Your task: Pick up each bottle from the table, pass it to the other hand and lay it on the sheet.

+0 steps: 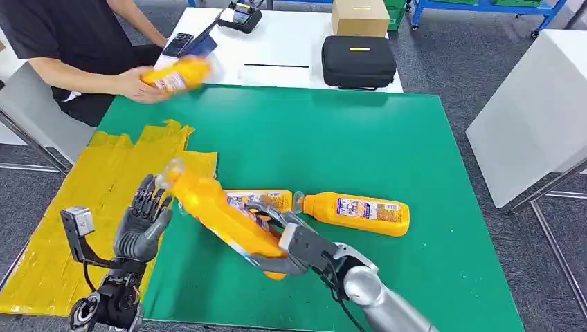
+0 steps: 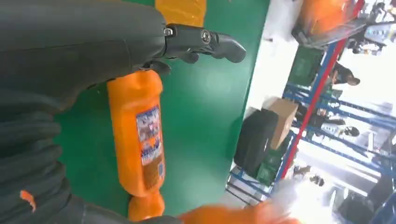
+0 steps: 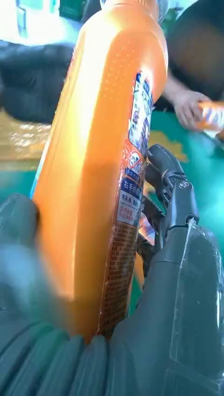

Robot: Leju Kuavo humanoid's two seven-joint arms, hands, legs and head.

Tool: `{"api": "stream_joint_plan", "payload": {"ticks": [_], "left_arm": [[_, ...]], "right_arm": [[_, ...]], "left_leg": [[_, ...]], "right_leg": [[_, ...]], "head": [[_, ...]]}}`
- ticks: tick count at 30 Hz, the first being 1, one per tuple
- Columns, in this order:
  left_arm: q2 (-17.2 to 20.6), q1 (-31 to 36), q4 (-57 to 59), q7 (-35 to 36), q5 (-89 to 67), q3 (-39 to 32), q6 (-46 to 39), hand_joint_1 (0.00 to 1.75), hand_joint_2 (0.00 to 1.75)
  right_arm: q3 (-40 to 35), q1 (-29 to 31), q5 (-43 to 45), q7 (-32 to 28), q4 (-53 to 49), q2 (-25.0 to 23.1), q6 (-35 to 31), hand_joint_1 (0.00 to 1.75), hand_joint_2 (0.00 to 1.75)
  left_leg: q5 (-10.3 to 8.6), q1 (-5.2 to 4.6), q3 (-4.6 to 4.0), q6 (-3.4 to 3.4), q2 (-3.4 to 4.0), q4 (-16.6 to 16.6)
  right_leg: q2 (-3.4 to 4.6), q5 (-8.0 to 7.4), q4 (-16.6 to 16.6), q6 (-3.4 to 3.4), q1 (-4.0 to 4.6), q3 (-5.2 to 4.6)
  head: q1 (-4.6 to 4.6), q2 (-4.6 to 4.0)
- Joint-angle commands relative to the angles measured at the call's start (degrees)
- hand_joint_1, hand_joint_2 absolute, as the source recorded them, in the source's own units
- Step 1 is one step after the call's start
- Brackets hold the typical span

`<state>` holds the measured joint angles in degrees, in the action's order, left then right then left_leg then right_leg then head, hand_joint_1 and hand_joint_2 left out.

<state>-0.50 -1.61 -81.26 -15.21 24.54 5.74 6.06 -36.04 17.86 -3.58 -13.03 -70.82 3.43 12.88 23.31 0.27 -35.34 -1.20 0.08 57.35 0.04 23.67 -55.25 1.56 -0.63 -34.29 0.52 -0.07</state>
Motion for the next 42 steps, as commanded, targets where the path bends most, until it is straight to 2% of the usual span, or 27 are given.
{"api": "stream_joint_plan", "payload": {"ticks": [1,5,13,18,25,33,38,39,40,41,42], "left_arm": [[-0.3,6.1,2.7,1.0,-0.1,6.1,0.6,0.0,1.75],[-0.2,6.8,3.3,1.4,0.5,7.3,1.7,0.0,1.75],[-1.0,15.1,9.1,1.4,4.0,13.3,1.1,0.0,1.75],[-1.0,15.5,9.0,1.6,4.2,13.4,0.8,0.0,1.75],[-2.1,17.5,9.0,2.3,6.7,11.7,0.4,0.0,1.75],[-2.1,17.3,9.1,2.2,6.7,11.7,0.4,0.0,1.75],[-3.0,16.6,8.6,2.6,6.9,10.1,-0.5,0.0,1.75],[-3.1,16.6,8.5,2.6,6.4,9.9,-1.2,0.12,1.75],[-3.4,16.5,8.3,2.6,6.5,9.5,-1.2,1.54,1.75],[-3.5,16.4,8.1,2.5,6.2,9.4,-1.6,1.75,1.75],[-3.6,16.3,8.0,2.5,6.1,9.3,-1.7,1.75,1.75]], "right_arm": [[-0.9,10.9,-3.0,2.3,8.4,-6.5,-3.3,1.75,1.75],[-1.9,11.4,-5.6,2.8,9.3,-6.4,-5.2,1.75,1.75],[-10.8,17.5,-13.9,3.9,21.3,-14.4,-8.7,1.75,1.75],[-11.7,17.3,-14.2,3.9,21.9,-14.7,-9.7,1.75,1.75],[-19.8,13.5,-17.5,5.0,25.3,-16.8,-9.7,1.75,1.75],[-20.1,13.6,-17.7,4.9,25.2,-16.8,-10.0,1.75,1.75],[-23.7,11.5,-18.5,5.9,23.9,-16.7,-9.3,1.75,1.75],[-24.2,11.3,-18.3,6.4,23.6,-16.5,-9.6,1.75,1.75],[-24.3,11.2,-18.2,6.6,23.4,-16.4,-9.8,1.75,1.75],[-24.2,11.4,-17.9,6.8,23.2,-16.2,-10.1,1.75,1.75],[-24.0,11.4,-17.8,6.9,23.0,-16.1,-10.2,1.75,1.75]], "left_leg": [[0.05,-0.03,0.1,0.07,0.07,0.1],[0.04,0.0,0.24,0.05,0.02,0.0],[0.0,-0.01,0.12,0.06,0.08,0.0],[0.0,0.02,0.18,0.07,-0.06,0.0],[-0.01,0.05,0.16,0.06,-0.08,-0.1],[0.03,0.04,0.17,0.09,-0.21,0.0],[0.04,0.07,0.19,0.09,-0.21,-0.1],[0.01,0.06,0.11,0.07,-0.16,-0.1],[0.0,0.07,0.06,0.06,-0.15,0.0],[0.04,0.08,0.16,0.08,-0.23,-0.1],[0.0,0.09,0.05,0.07,-0.2,0.0]], "right_leg": [[0.06,0.04,-0.1,-0.06,-0.02,0.04],[0.01,0.07,0.0,-0.06,-0.01,0.22],[0.08,0.01,0.0,-0.07,-0.01,0.09],[-0.06,0.06,0.0,-0.07,0.01,0.15],[-0.09,0.05,0.0,-0.06,0.04,0.16],[-0.23,0.15,0.0,-0.1,0.03,0.15],[-0.23,0.14,0.1,-0.1,0.06,0.17],[-0.19,0.1,0.1,-0.08,0.06,0.09],[-0.18,0.08,0.1,-0.07,0.06,0.04],[-0.26,0.14,0.1,-0.09,0.07,0.15],[-0.24,0.09,0.1,-0.07,0.08,0.02]], "head": [[0.02,0.0],[0.0,0.0],[0.0,0.0],[-0.02,0.0],[0.02,0.0],[0.0,0.0],[-0.02,0.0],[0.0,0.0],[0.0,0.0],[0.0,0.0],[0.0,0.0]]}}
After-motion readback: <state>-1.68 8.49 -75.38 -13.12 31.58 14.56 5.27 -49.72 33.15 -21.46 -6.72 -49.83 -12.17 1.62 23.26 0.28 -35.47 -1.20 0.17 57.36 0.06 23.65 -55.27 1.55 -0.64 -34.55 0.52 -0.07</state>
